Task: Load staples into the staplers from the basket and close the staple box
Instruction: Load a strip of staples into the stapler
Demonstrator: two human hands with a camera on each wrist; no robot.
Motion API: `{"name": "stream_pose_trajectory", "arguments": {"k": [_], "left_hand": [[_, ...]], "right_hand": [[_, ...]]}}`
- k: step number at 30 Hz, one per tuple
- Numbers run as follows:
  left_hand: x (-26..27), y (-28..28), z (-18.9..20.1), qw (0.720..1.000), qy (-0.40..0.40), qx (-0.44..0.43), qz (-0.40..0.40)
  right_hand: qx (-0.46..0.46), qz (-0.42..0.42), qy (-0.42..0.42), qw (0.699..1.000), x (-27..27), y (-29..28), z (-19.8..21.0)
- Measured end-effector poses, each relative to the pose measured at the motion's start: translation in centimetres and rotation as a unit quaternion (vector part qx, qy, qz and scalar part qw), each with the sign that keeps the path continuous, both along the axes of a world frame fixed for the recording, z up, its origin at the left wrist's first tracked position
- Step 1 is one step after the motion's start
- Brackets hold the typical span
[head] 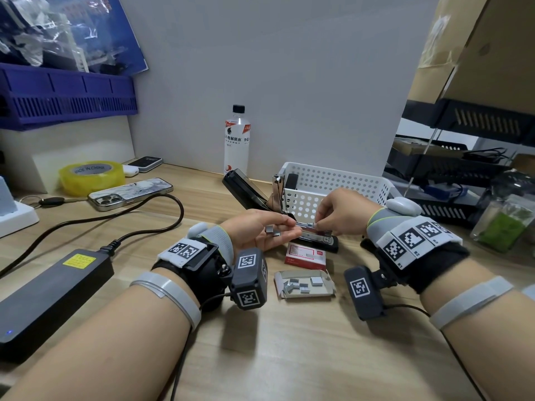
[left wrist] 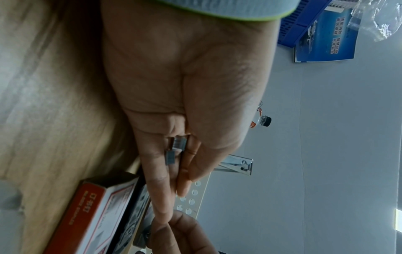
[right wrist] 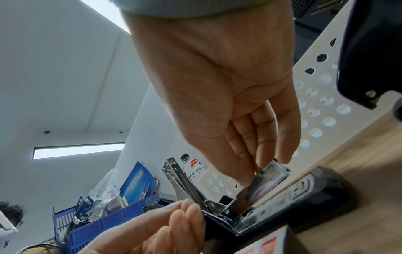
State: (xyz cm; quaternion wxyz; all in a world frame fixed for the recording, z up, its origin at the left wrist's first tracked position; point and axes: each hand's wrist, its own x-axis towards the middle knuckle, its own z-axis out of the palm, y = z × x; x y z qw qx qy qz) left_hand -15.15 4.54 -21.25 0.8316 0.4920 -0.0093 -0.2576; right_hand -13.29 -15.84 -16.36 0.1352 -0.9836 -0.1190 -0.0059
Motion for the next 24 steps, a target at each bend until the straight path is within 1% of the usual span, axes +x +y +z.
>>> {"name": "stream_pose_trajectory", "arguments": {"k": [6,9,11,13,15,17,19,24], "left_hand": [[-0.3,-0.2,0.2,1.000,-0.003,-0.013,-0.015],[-0.5,-0.3,0.3,0.999,0.005,-0.030,-0.034],[-0.6,-0.2,0.3,0.998,0.007,-0.031,-0.048],[-0.7,-0.2,0.2,0.998,0.005,-0.026,-0.049],[-0.8,-0.3,0.2,0.999,0.004,-0.029,-0.045],[-0.8,-0.3,0.3,0.998,0.007,-0.045,-0.034],[-0.9,-0.3,0.4,0.997,0.007,-0.066,-0.037],[-1.3,-0.5,0.7,0.990,0.015,-0.124,-0.068]], "right_hand": [[-0.007,0.014,-0.008,1.000,0.0,-0.1,0.0],[0.051,0.017,-0.051,0.997,-0.2,-0.6,-0.1],[0.110,0.032,-0.074,0.991,-0.6,-0.7,-0.6],[0.180,0.062,-0.060,0.980,-1.1,-0.4,-1.2],[0.215,0.101,-0.019,0.971,-1.5,0.0,-1.5],[0.221,0.133,0.008,0.966,-1.8,0.5,-1.6],[0.218,0.153,0.013,0.964,-2.0,1.0,-1.6],[0.222,0.128,-0.001,0.967,-1.5,1.6,-2.1]]}}
